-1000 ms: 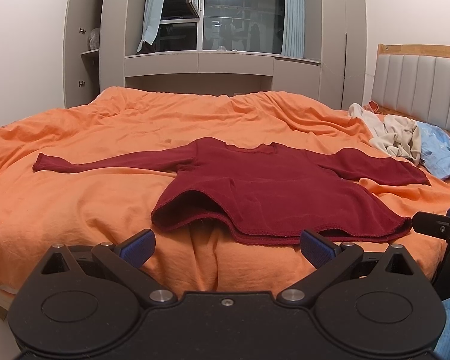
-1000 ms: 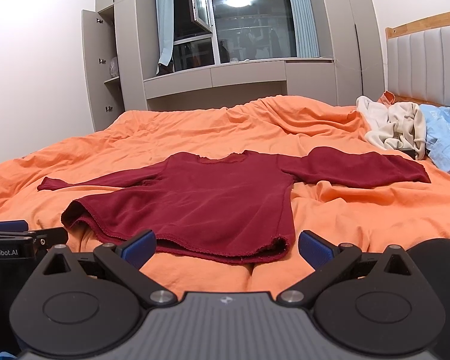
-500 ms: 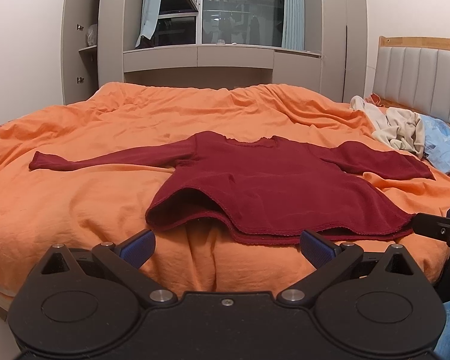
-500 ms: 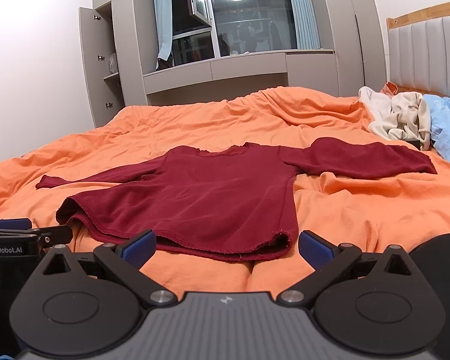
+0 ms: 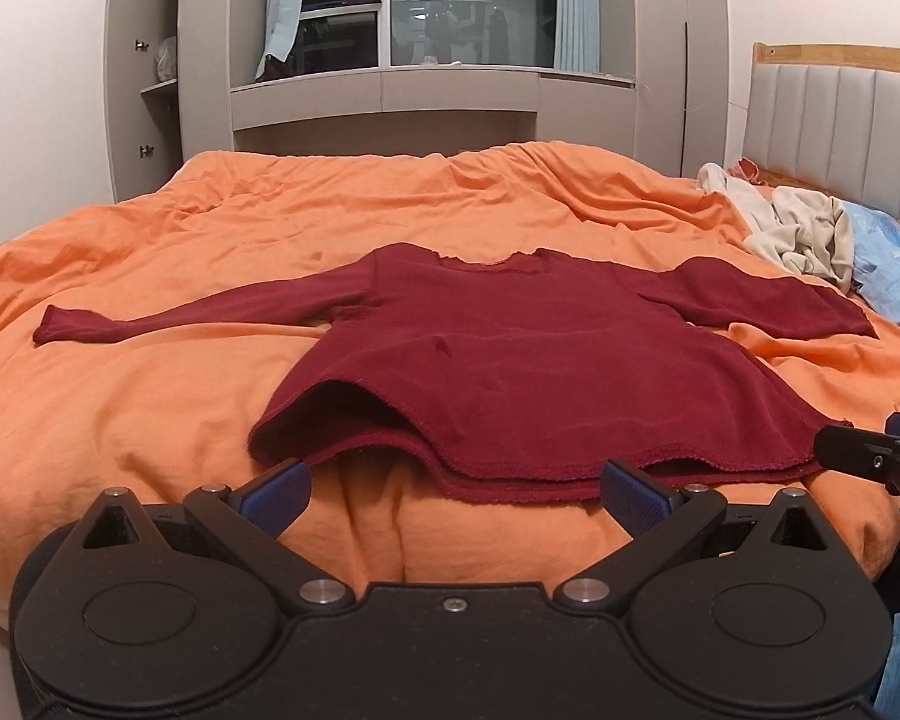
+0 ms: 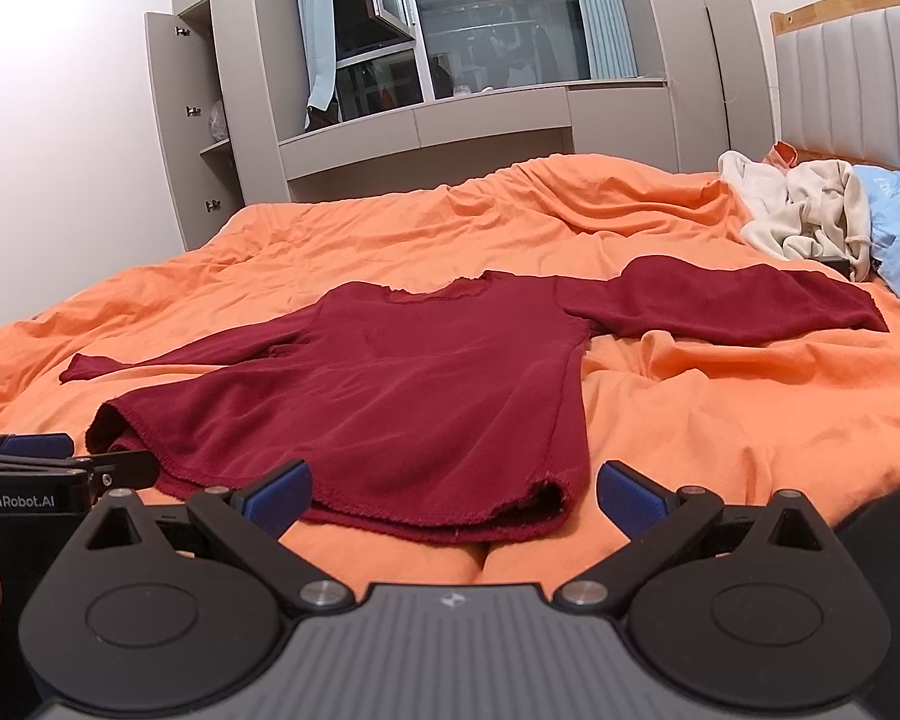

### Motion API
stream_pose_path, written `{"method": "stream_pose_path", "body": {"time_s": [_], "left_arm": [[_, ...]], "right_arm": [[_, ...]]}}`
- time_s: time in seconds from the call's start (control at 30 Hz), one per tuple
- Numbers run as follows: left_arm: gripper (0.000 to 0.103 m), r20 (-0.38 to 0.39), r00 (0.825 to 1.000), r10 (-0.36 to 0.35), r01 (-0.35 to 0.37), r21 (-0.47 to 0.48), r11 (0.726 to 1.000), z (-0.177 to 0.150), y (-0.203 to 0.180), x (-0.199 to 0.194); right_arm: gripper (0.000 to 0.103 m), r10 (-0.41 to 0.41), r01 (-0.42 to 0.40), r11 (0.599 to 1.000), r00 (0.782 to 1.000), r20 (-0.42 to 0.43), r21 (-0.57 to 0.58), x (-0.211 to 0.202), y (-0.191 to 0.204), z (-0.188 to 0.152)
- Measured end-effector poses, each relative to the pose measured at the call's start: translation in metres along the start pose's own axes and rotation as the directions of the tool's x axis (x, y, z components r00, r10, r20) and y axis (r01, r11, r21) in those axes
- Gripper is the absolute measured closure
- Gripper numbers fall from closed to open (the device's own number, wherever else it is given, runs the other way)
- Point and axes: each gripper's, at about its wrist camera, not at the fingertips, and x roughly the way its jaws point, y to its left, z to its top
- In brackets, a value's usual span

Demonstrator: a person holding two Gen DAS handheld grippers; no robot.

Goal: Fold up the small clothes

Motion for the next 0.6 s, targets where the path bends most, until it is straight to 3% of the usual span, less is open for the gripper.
{"method": "stream_pose_path", "body": {"time_s": [0.43,0.6], "left_arm": [[0.001,-0.026,0.999,-0.036,0.037,0.035,0.999,0.025,-0.025,0.044],[0.001,-0.049,0.998,-0.049,0.051,0.041,0.998,0.038,-0.032,0.068]], "right_arm": [[0.0,-0.018,0.018,0.999,1.0,-0.022,0.035,0.039,-0.023,0.02],[0.0,-0.124,0.127,0.988,0.992,-0.032,0.093,0.064,-0.05,0.042]]}}
